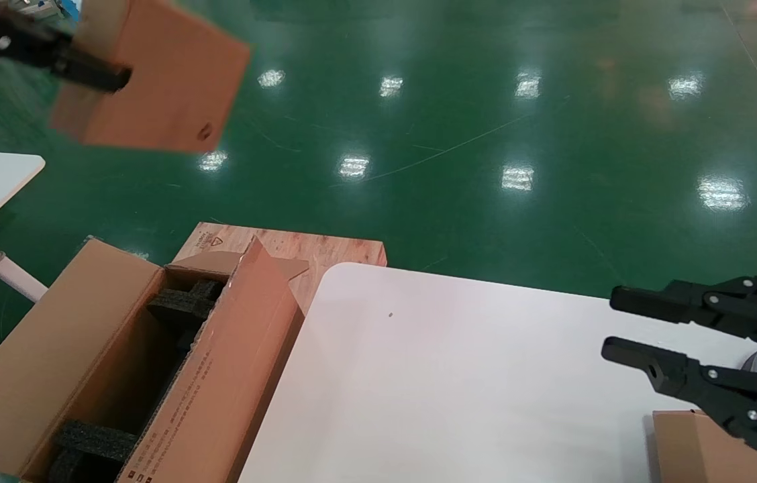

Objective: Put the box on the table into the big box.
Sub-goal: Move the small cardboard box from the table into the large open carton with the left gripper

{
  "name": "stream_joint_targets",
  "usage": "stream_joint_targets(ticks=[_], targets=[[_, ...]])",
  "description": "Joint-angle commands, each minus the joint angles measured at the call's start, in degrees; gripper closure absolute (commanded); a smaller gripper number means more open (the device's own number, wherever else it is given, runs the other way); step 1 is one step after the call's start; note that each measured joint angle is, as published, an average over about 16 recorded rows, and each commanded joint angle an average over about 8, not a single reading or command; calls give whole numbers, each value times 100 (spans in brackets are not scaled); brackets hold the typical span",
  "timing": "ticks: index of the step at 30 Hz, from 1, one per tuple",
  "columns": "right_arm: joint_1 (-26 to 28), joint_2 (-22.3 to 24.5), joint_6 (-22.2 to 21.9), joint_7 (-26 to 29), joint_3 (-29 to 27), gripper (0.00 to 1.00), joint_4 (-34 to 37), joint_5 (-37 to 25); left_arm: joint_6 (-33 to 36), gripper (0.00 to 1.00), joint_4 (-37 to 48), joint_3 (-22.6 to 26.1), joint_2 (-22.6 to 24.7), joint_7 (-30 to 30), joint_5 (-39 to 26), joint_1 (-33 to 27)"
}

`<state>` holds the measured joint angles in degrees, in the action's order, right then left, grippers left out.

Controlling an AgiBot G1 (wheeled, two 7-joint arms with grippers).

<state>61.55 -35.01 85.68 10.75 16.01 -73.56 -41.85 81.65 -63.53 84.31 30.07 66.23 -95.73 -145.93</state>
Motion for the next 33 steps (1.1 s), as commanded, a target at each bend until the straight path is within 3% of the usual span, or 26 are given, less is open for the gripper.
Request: stream_joint_targets(ticks=[1,18,33], targets=[[0,0,0,0,0,0,0,0,101,100,106,179,5,-116,-113,-102],[0,0,0,0,0,0,0,0,1261,100,632,1609,318,-94,144,-444],[0,0,0,0,0,0,0,0,1727,100,1206,3294,588,208,1264,-635]])
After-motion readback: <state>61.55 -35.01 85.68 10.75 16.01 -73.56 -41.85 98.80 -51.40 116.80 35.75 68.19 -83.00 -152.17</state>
